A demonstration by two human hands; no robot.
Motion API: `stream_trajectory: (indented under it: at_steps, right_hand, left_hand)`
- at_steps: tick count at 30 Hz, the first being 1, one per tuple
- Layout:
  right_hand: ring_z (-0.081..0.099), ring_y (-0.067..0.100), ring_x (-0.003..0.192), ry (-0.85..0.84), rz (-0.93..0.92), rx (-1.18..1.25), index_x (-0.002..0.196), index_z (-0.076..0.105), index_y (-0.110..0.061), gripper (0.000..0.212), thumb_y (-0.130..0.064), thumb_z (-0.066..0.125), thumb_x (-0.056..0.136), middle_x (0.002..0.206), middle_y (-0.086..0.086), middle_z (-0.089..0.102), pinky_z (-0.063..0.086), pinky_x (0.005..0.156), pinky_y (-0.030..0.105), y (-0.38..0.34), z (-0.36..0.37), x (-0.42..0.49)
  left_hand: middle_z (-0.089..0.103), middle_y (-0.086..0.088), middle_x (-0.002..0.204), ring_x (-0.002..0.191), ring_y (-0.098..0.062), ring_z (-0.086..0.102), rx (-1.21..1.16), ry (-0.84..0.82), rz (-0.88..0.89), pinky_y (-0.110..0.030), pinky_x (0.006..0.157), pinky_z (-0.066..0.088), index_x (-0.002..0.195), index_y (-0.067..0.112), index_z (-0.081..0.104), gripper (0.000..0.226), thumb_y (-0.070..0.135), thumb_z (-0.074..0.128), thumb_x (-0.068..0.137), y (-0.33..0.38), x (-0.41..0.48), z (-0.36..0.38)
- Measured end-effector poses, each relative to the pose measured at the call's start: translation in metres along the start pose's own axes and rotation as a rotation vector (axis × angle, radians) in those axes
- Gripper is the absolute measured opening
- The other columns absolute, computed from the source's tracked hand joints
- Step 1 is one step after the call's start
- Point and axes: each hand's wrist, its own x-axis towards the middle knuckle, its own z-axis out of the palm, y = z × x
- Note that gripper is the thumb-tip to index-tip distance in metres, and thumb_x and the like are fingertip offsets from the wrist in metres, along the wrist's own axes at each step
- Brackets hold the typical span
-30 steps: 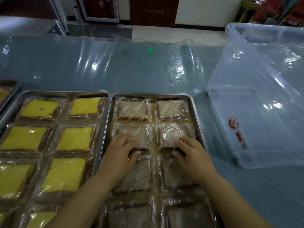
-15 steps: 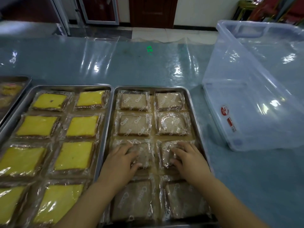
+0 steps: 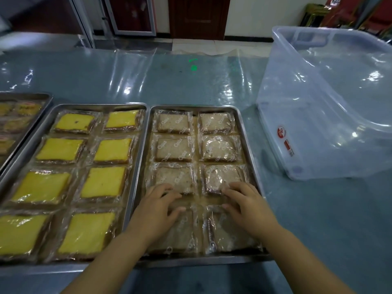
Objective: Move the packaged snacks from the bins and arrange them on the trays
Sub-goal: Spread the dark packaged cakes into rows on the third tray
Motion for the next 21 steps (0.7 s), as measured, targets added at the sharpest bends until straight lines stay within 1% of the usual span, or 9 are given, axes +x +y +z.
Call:
stream_trajectory:
  at_steps: [4,6,8,10,15,21]
  right_hand:
    - [0.048,0.022,0.118,-0.008,-0.017,0.01,0.115,0.066,-0.023,0.038,-0.034,0.071,0.079,0.121,0.0,0.057,0.046,0.093,0.037,-0.001,0.003,-0.029]
    - [0.049,0.024,0.115,-0.019,-0.008,-0.017,0.116,0.066,-0.024,0.041,-0.039,0.072,0.077,0.119,0.0,0.058,0.045,0.092,0.036,-0.003,0.009,-0.04]
    - [0.045,0.024,0.118,-0.041,0.031,-0.042,0.12,0.063,-0.026,0.045,-0.044,0.069,0.079,0.124,0.001,0.054,0.04,0.095,0.035,-0.006,0.015,-0.048]
    - [0.037,0.021,0.124,-0.074,0.077,-0.051,0.127,0.057,-0.03,0.048,-0.048,0.062,0.083,0.132,-0.002,0.047,0.034,0.1,0.032,-0.008,0.019,-0.05]
    - [0.034,0.018,0.125,-0.105,0.114,-0.078,0.131,0.052,-0.033,0.05,-0.052,0.056,0.085,0.133,-0.004,0.043,0.033,0.102,0.029,-0.014,0.02,-0.045]
    - [0.03,0.014,0.126,-0.17,0.133,-0.077,0.133,0.049,-0.034,0.051,-0.05,0.057,0.085,0.137,-0.007,0.039,0.031,0.104,0.027,-0.016,0.014,-0.043]
  left_hand:
    - [0.051,0.002,0.127,0.123,-0.018,0.038,0.033,0.009,0.004,-0.032,0.103,0.031,0.119,0.027,0.063,0.043,0.05,0.06,0.083,0.007,-0.029,0.011]
    - [0.048,0.003,0.132,0.126,-0.019,0.034,0.078,-0.022,-0.035,-0.035,0.104,0.029,0.124,0.03,0.059,0.049,0.056,0.057,0.082,0.008,-0.038,0.017]
    - [0.038,0.007,0.142,0.132,-0.017,0.025,0.089,-0.07,-0.045,-0.035,0.107,0.022,0.13,0.031,0.053,0.055,0.059,0.055,0.082,0.007,-0.044,0.024]
    - [0.032,0.01,0.147,0.134,-0.015,0.022,0.07,-0.086,-0.028,-0.031,0.109,0.019,0.132,0.03,0.05,0.059,0.059,0.056,0.081,0.005,-0.046,0.026]
    - [0.035,0.009,0.145,0.133,-0.015,0.025,0.022,-0.1,0.031,-0.027,0.107,0.019,0.132,0.026,0.051,0.06,0.053,0.063,0.079,0.001,-0.04,0.021]
    - [0.031,0.008,0.148,0.136,-0.016,0.021,0.073,-0.116,0.022,-0.032,0.112,0.019,0.135,0.028,0.047,0.061,0.055,0.058,0.082,0.002,-0.043,0.023]
